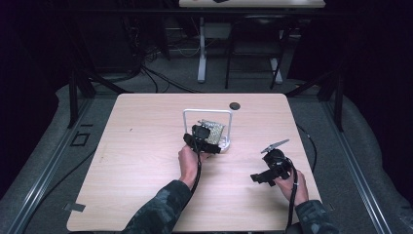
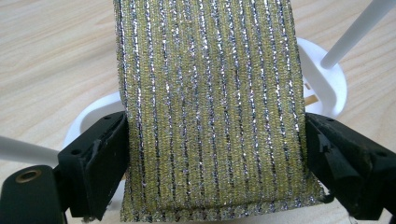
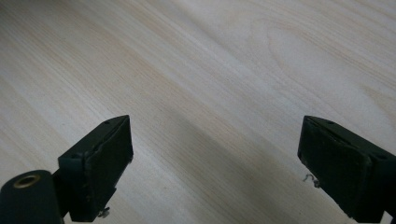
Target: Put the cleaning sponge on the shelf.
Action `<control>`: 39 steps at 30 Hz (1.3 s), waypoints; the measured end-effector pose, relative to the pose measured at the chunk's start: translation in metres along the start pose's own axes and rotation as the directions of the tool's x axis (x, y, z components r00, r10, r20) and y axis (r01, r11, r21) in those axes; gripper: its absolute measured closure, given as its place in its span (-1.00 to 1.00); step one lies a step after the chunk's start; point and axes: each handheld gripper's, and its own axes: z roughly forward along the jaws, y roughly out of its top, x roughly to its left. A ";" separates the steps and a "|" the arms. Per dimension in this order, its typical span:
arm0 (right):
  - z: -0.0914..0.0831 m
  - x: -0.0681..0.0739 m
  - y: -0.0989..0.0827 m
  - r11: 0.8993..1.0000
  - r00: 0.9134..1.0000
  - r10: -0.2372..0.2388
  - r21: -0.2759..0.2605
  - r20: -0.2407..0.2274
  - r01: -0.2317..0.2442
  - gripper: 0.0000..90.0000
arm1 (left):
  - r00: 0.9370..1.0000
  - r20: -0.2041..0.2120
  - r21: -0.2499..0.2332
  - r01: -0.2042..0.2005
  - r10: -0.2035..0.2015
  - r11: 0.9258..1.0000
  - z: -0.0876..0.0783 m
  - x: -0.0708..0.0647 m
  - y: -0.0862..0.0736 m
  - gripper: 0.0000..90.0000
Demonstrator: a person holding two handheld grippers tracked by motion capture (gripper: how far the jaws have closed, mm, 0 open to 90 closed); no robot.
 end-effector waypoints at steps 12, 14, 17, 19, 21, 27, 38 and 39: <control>-0.001 0.000 0.000 1.000 1.000 -0.004 -0.001 -0.008 0.004 -0.79 | 0.999 -0.039 0.014 0.010 -0.010 1.000 0.012 -0.006 0.002 -0.79; 0.000 0.000 0.000 1.000 1.000 -0.009 -0.001 -0.003 0.009 -0.79 | 0.999 -0.048 0.012 0.003 -0.002 1.000 0.012 -0.006 0.002 -0.80; 0.000 0.001 0.000 1.000 1.000 -0.013 -0.001 -0.003 0.013 -0.79 | 0.998 -0.061 0.010 -0.009 0.010 1.000 0.012 -0.008 0.004 -0.81; 0.000 0.001 0.000 1.000 1.000 -0.013 -0.001 -0.004 0.013 -0.79 | 0.998 -0.063 0.010 -0.009 0.009 1.000 0.012 -0.008 0.003 -0.82; 0.000 0.001 0.000 1.000 1.000 -0.011 0.000 -0.004 0.011 -0.79 | 0.997 -0.072 0.012 -0.003 0.004 1.000 0.011 -0.007 0.003 -0.83; 0.000 0.001 0.000 1.000 1.000 -0.012 0.002 -0.008 0.012 -0.79 | 0.997 -0.074 0.016 -0.001 0.003 1.000 0.011 -0.009 0.003 -0.88; 0.000 0.001 0.000 1.000 1.000 -0.010 0.001 -0.004 0.010 -0.79 | 0.999 -0.017 -0.021 -0.027 0.027 0.999 -0.009 -0.010 0.005 -1.00; 0.000 0.001 0.000 1.000 1.000 -0.008 -0.001 -0.008 0.008 -0.79 | 0.999 -0.007 -0.019 -0.037 0.036 0.999 -0.011 -0.009 0.006 -1.00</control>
